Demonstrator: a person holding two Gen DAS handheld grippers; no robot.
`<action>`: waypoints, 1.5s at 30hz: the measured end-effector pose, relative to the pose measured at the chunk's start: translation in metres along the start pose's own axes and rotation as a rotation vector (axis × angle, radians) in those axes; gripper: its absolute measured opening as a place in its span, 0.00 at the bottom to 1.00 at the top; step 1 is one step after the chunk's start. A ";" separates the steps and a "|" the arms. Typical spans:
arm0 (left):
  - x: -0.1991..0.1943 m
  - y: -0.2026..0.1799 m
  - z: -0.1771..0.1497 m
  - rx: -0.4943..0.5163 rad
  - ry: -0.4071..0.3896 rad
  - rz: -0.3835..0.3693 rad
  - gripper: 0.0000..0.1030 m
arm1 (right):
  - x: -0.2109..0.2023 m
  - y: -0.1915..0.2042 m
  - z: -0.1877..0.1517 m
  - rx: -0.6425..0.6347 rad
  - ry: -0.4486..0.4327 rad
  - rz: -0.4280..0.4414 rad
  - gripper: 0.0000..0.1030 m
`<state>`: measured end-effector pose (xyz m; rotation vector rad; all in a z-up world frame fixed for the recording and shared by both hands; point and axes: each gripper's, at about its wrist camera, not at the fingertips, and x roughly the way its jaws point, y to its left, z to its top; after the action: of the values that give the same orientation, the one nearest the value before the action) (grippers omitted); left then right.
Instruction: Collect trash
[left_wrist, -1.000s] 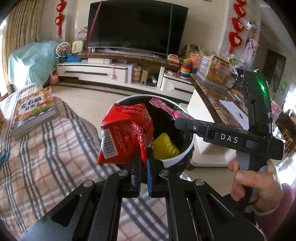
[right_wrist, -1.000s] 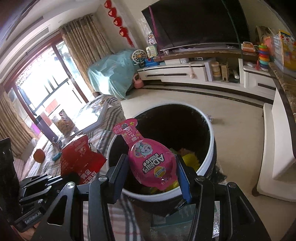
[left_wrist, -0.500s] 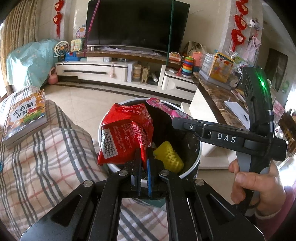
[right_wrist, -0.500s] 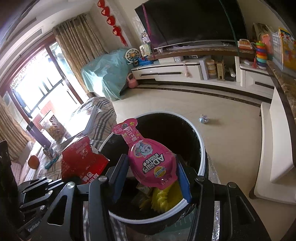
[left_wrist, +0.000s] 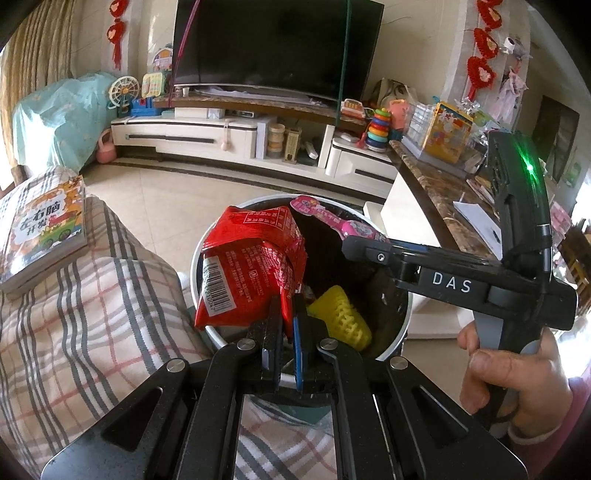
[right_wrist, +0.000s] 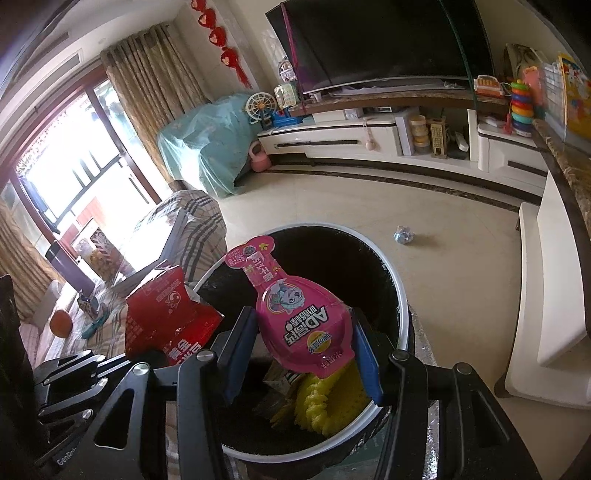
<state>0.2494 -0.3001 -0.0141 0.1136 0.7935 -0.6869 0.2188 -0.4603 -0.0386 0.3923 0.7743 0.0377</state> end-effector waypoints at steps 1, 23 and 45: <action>0.002 0.000 0.001 -0.005 0.003 0.000 0.04 | 0.000 0.000 0.000 0.000 0.000 -0.002 0.50; 0.000 0.003 -0.001 -0.022 0.006 0.020 0.47 | -0.002 -0.010 0.006 0.059 -0.016 -0.016 0.69; -0.092 0.099 -0.100 -0.328 -0.035 0.113 0.62 | -0.041 0.069 -0.050 0.040 -0.050 0.119 0.91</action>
<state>0.2020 -0.1401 -0.0368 -0.1497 0.8492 -0.4435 0.1623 -0.3871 -0.0184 0.4757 0.7024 0.1237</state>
